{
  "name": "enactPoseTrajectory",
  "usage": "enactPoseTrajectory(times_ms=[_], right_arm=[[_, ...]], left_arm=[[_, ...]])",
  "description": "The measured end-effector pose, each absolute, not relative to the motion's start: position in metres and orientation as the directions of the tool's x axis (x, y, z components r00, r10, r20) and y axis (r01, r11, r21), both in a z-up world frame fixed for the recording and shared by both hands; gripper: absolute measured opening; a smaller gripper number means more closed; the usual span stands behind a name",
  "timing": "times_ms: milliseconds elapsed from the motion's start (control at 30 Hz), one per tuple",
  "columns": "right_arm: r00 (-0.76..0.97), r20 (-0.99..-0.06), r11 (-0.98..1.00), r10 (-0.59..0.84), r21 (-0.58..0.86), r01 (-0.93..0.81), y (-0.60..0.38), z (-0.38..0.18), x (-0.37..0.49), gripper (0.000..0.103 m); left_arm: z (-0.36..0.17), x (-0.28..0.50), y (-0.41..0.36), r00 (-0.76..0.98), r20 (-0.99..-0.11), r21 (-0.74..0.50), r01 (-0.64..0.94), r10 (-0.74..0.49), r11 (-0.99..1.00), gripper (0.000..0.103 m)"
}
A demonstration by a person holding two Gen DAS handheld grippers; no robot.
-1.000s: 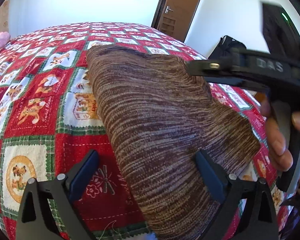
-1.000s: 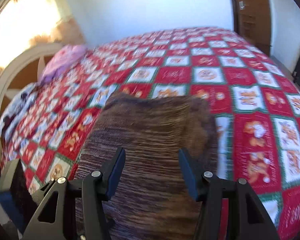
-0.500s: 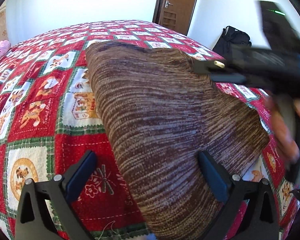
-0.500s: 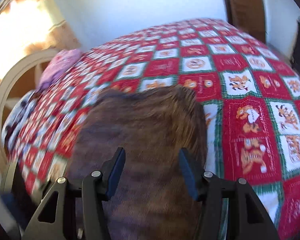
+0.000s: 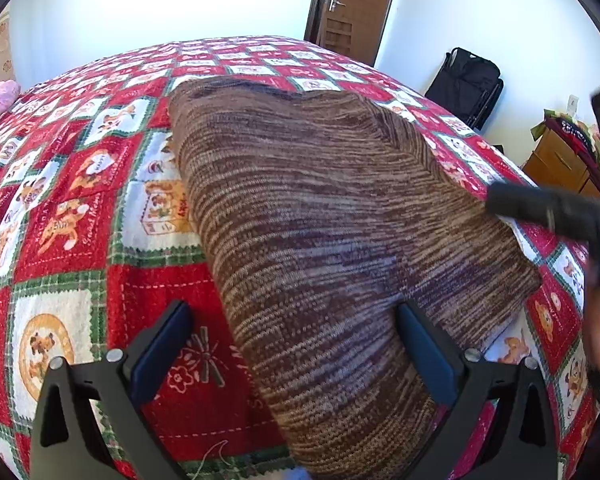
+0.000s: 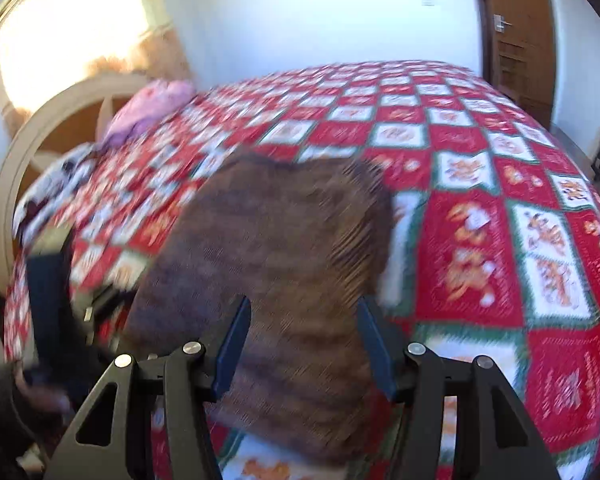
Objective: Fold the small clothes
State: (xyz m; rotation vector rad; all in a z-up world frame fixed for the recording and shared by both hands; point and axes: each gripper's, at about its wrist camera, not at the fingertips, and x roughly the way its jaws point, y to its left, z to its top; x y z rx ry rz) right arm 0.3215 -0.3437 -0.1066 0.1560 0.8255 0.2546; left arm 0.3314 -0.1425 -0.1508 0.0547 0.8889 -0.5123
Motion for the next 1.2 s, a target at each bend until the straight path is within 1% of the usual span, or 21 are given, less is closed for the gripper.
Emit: enactPoseTrajectory(times_ms=[100,167,300,333,367,433,500,700,800,867,933,1067,1167,1200], right_arm=[[0.647,-0.712,0.958,0.271,0.263,-0.112,-0.359,-0.11,0.341,0.057],[0.632,-0.717,0.947,0.294,0.308,-0.092,-0.37,-0.117,0.356,0.057],[0.604,-0.691,0.889,0.398,0.453,-0.068,-0.393,-0.136,0.384,0.057],[0.601,-0.687,0.882,0.408,0.467,-0.064,-0.395,-0.139,0.387,0.057],[0.596,-0.688,0.877,0.414,0.477,-0.06,-0.397,-0.142,0.393,0.058],[0.586,-0.694,0.875,0.417,0.481,-0.054,-0.398,-0.148,0.403,0.063],[0.575,-0.704,0.879,0.417,0.473,-0.058,-0.395,-0.155,0.414,0.063],[0.603,-0.673,0.869,0.428,0.49,-0.07,-0.394,-0.161,0.435,0.062],[0.576,-0.65,0.841,0.496,0.524,-0.134,-0.386,-0.161,0.446,0.046],[0.566,-0.648,0.835,0.509,0.531,-0.143,-0.384,-0.163,0.449,0.044],[0.563,-0.636,0.818,0.528,0.559,-0.137,-0.386,-0.167,0.45,0.041],[0.566,-0.589,0.759,0.577,0.642,-0.106,-0.401,-0.176,0.45,0.036],[0.572,-0.597,0.775,0.562,0.621,-0.113,-0.396,-0.174,0.449,0.031],[0.573,-0.602,0.782,0.556,0.612,-0.117,-0.395,-0.173,0.448,0.027]], left_arm=[[-0.151,0.332,-0.143,0.515,-0.755,-0.167,0.449,-0.406,0.878,0.103],[-0.151,0.333,-0.14,0.509,-0.751,-0.187,0.448,-0.421,0.874,0.103],[-0.151,0.334,-0.133,0.502,-0.732,-0.236,0.447,-0.461,0.863,0.103],[-0.151,0.334,-0.131,0.5,-0.729,-0.247,0.446,-0.468,0.86,0.103],[-0.151,0.334,-0.131,0.501,-0.725,-0.252,0.446,-0.473,0.859,0.103],[-0.15,0.334,-0.13,0.499,-0.721,-0.261,0.446,-0.48,0.856,0.103],[-0.151,0.336,-0.131,0.498,-0.722,-0.264,0.444,-0.481,0.856,0.103],[-0.151,0.335,-0.141,0.508,-0.745,-0.202,0.446,-0.433,0.872,0.103],[-0.152,0.338,-0.142,0.505,-0.75,-0.198,0.447,-0.428,0.873,0.103],[-0.152,0.339,-0.142,0.502,-0.752,-0.198,0.447,-0.428,0.872,0.103],[-0.152,0.341,-0.142,0.5,-0.752,-0.201,0.448,-0.431,0.871,0.103],[-0.151,0.343,-0.138,0.494,-0.742,-0.231,0.448,-0.454,0.864,0.103],[-0.15,0.345,-0.135,0.49,-0.734,-0.253,0.446,-0.471,0.858,0.103],[-0.15,0.345,-0.135,0.49,-0.731,-0.256,0.448,-0.475,0.857,0.103]])
